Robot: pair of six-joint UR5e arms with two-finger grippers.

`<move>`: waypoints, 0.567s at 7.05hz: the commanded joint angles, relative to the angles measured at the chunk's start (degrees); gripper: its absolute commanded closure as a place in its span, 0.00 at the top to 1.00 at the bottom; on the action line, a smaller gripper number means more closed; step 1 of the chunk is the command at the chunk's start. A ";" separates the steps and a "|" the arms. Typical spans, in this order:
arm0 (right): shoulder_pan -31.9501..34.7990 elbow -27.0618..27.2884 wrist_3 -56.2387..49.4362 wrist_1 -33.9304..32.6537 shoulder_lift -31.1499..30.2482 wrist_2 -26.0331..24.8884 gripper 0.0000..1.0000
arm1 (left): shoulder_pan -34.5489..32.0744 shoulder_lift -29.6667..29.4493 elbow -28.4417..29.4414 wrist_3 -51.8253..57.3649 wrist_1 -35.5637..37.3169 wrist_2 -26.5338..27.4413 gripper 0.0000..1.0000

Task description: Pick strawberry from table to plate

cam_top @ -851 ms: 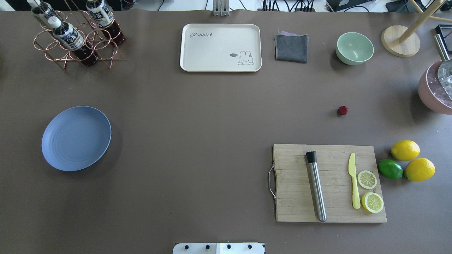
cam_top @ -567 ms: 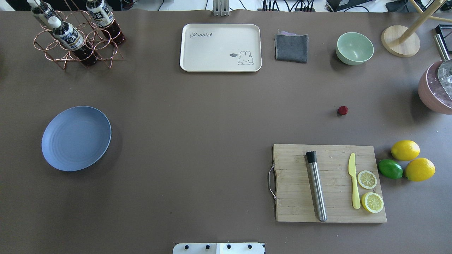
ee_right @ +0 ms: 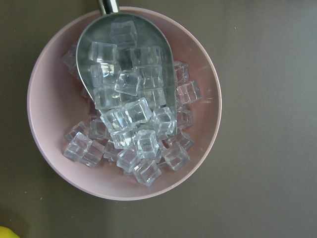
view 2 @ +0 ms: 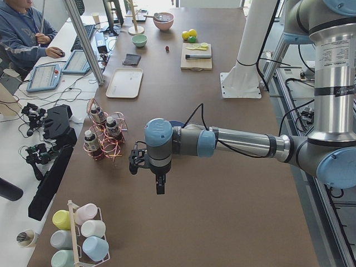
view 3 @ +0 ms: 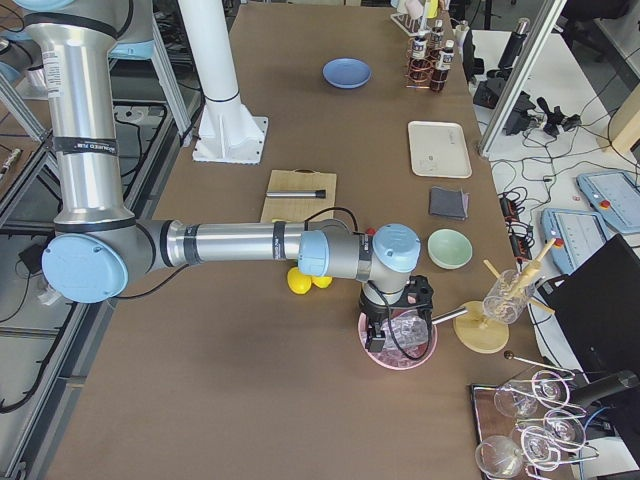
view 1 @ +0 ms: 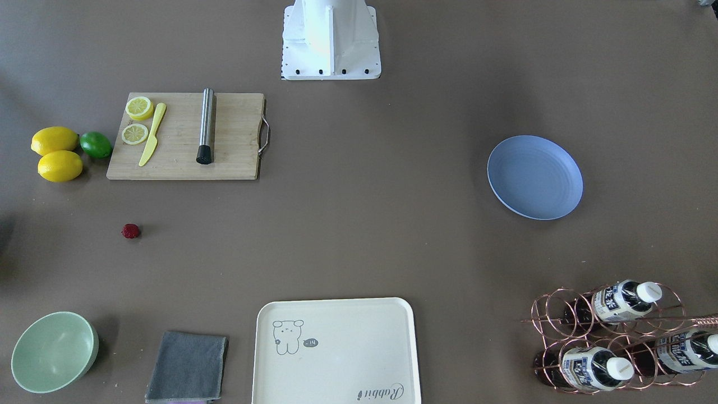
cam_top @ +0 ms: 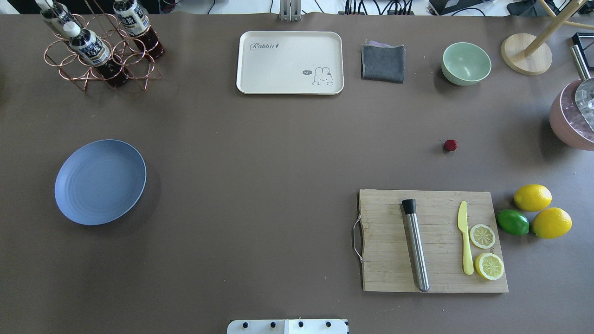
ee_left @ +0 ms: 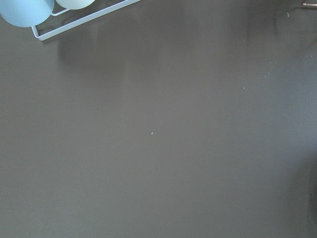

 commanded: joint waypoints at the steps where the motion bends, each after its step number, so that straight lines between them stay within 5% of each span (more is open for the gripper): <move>1: -0.05 0.00 0.00 0.07 0.31 -0.08 1.00 | 0.30 -0.14 -0.50 -0.02 -0.06 -0.09 1.00; 4: -0.05 0.62 0.00 0.07 0.31 0.10 1.00 | 0.39 -1.19 -0.50 -0.11 -1.90 -0.27 1.00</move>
